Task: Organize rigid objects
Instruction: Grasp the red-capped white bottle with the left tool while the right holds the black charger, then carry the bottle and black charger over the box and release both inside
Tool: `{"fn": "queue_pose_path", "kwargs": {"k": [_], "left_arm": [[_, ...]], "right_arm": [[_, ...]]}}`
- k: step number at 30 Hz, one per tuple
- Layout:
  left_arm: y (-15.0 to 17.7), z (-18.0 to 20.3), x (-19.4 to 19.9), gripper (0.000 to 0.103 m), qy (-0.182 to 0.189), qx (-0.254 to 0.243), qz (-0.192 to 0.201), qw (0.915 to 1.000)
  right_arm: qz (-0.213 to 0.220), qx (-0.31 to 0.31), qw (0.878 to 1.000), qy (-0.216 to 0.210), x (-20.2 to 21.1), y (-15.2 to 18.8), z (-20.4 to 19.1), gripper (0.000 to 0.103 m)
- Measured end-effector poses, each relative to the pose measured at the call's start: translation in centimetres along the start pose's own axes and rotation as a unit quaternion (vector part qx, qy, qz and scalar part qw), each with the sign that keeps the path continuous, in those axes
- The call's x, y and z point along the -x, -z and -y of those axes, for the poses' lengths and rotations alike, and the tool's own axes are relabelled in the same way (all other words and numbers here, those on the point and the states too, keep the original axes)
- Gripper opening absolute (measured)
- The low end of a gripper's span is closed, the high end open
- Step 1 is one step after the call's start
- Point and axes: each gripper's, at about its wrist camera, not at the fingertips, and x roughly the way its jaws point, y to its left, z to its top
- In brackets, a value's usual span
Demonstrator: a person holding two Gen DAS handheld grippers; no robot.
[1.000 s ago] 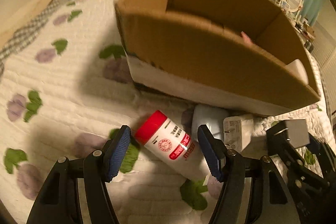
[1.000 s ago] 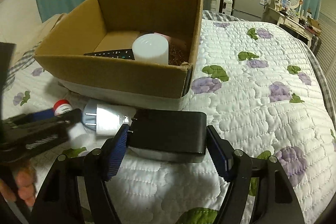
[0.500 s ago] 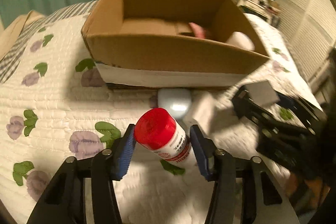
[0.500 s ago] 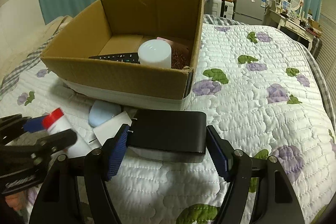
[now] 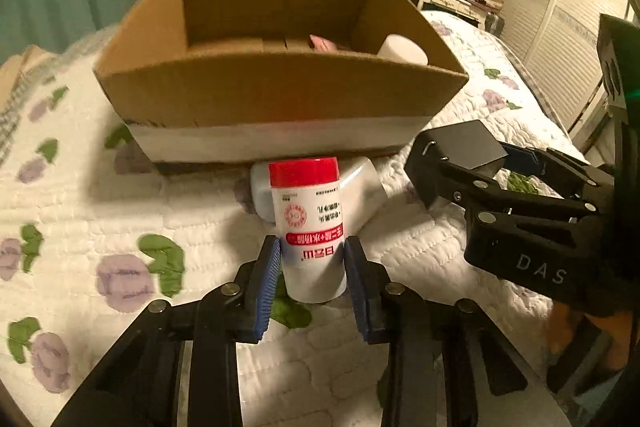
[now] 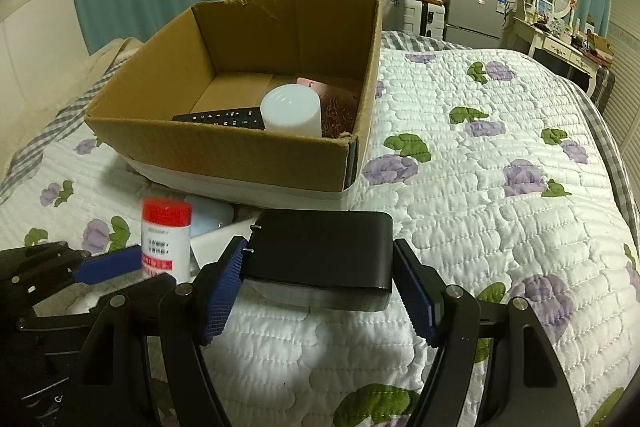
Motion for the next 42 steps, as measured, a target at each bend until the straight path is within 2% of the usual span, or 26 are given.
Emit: {"fn": "queue_pose_path", "kwargs": {"k": [5, 6, 7, 11, 14, 16, 17, 18, 20, 22, 23, 27, 32, 37, 42], "left_arm": [[-0.8, -0.4, 1.4, 0.028, -0.016, 0.009, 0.026, 0.9995], [-0.9, -0.4, 1.7, 0.010, -0.014, 0.011, 0.029, 0.9994], [-1.0, -0.4, 1.9, 0.000, -0.012, 0.010, 0.028, 0.9995], [-0.6, -0.4, 1.2, 0.000, -0.026, -0.001, -0.005, 0.9997], [-0.4, -1.0, 0.6, 0.006, -0.012, 0.024, -0.005, 0.9996], [-0.9, -1.4, 0.4, 0.017, -0.017, 0.036, -0.008, 0.9992], [-1.0, -1.6, 0.0, 0.048, -0.029, 0.039, -0.016, 0.9987], [-1.0, -1.7, -0.4, 0.058, -0.038, 0.042, -0.022, 0.9981], [-0.8, -2.0, -1.4, 0.058, -0.032, 0.048, -0.027, 0.9980], [-0.6, -2.0, -2.3, 0.052, -0.024, 0.050, -0.034, 0.9979], [-0.6, -1.8, -2.5, 0.037, -0.019, 0.045, -0.035, 0.9982], [-0.5, -1.1, -1.4, 0.036, -0.043, 0.025, -0.018, 0.9986], [-1.2, -1.2, 3.0, 0.036, -0.056, 0.031, 0.029, 0.9975], [-4.1, -1.5, 7.7, 0.036, -0.051, 0.031, 0.085, 0.9946], [-8.7, -2.2, 8.8, 0.036, -0.057, 0.012, 0.115, 0.9917]], "right_arm": [[0.015, 0.009, 1.000, 0.001, 1.2, 0.0, -0.3, 0.071], [0.019, 0.010, 1.000, 0.003, 1.6, 0.0, -0.3, 0.071], [0.021, 0.011, 1.000, 0.004, 1.8, -0.1, -0.2, 0.071], [0.018, 0.006, 1.000, 0.010, 2.0, 0.2, 0.1, 0.071], [0.016, 0.006, 1.000, 0.013, 1.8, 0.2, 0.2, 0.071], [0.015, 0.006, 1.000, 0.011, 1.7, 0.2, 0.2, 0.071], [0.014, 0.006, 1.000, 0.010, 1.6, 0.2, 0.2, 0.071], [0.012, 0.005, 1.000, 0.009, 1.5, 0.3, 0.2, 0.071], [0.010, 0.003, 1.000, 0.008, 1.3, 0.3, 0.3, 0.071], [0.007, 0.002, 1.000, 0.006, 1.1, 0.3, 0.4, 0.071], [0.006, 0.002, 1.000, 0.004, 1.1, 0.4, 0.4, 0.071], [0.010, 0.003, 1.000, 0.000, 1.5, 0.2, 0.3, 0.071], [0.029, 0.006, 1.000, -0.006, 3.3, -0.5, 0.0, 0.071], [0.069, 0.016, 0.997, -0.013, 6.3, -3.4, 0.0, 0.071], [0.103, 0.034, 0.994, -0.021, 7.3, -8.1, -0.1, 0.071]]}}
